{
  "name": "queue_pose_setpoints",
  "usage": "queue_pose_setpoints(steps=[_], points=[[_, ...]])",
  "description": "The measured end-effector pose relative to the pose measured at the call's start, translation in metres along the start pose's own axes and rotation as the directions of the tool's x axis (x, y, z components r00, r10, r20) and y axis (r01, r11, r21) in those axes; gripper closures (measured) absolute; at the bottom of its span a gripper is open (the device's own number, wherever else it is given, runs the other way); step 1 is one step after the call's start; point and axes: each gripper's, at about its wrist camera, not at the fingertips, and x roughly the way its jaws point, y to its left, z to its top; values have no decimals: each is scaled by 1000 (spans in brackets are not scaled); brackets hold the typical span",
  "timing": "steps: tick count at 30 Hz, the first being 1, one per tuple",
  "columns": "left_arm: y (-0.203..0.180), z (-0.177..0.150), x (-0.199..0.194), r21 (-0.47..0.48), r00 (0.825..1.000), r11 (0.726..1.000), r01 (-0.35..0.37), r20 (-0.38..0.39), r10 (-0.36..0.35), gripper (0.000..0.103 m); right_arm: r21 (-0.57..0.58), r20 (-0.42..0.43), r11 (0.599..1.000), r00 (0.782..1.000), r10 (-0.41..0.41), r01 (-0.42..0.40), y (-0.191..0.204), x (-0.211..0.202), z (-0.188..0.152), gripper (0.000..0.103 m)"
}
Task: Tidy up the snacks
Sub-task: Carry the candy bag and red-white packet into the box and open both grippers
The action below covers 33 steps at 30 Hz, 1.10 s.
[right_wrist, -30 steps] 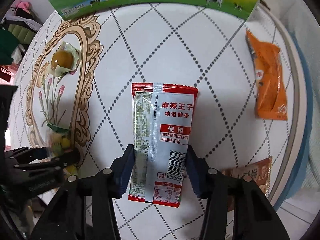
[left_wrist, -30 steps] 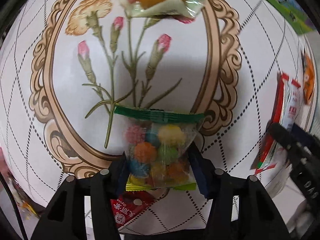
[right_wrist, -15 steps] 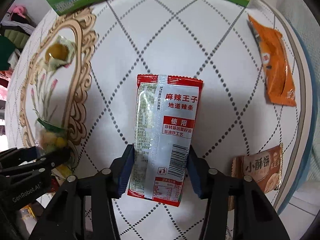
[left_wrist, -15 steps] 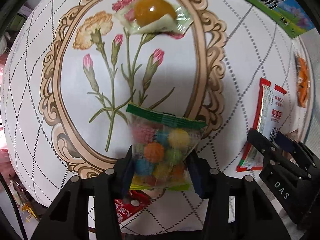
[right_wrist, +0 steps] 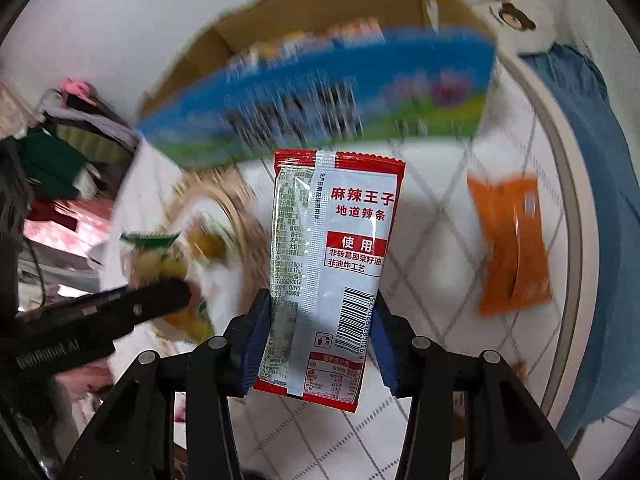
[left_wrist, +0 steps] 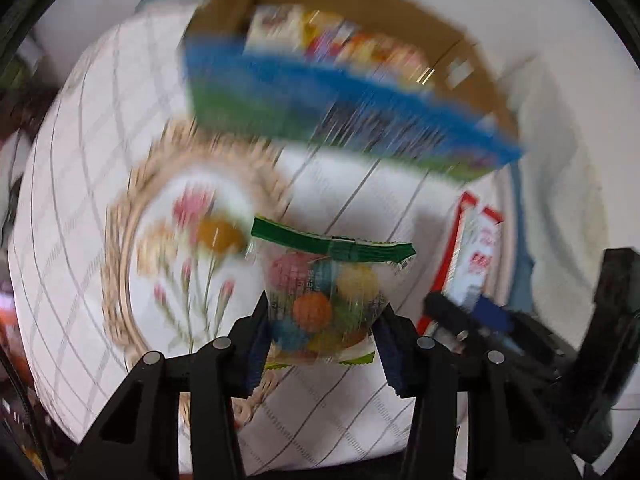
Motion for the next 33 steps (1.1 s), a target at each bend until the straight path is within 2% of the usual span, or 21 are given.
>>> queue_pose_setpoints(steps=[4,6,9,13,16,23,27,28,29,30,32,33], points=[[-23,57,-31,51,998,999,8,62,-11,59,-32,73,999,997,20,-18,-4,-37,57,53],[-24,84,-36,79,996,997,-24,87,17,59,-47,104,999,995,8,-3,-6,-47,88,53],[-17,127,-33,103,990,990,-93,117,80,59,-77,144,995,988,-51,62,-11,-56,144,53],[-6,174,-14,110,983,980,-168,93,158,59,-90,107,987,987,-122,132,-14,-23,211,53],[5,199,4,113,976,970,-215,56,210,59,-79,51,984,987,-153,157,-30,-4,237,53],[20,221,40,118,955,952,-283,-60,292,59,-102,-56,972,975,-217,210,-44,50,242,53],[28,221,53,103,949,954,-283,-117,294,59,-89,-106,972,968,-228,219,-53,68,240,52],[29,219,57,103,948,954,-280,-130,292,59,-71,-118,974,968,-223,216,-56,71,240,48],[30,218,59,102,947,955,-278,-139,291,58,-62,-124,974,966,-225,219,-58,73,240,39],[31,217,61,94,946,956,-278,-148,290,55,-64,-130,975,967,-219,212,-58,76,241,36],[34,216,62,77,947,959,-271,-155,280,39,-67,-144,976,966,-216,208,-55,77,239,25],[34,215,61,75,948,960,-270,-153,278,23,-70,-149,976,965,-215,206,-54,78,239,21]])
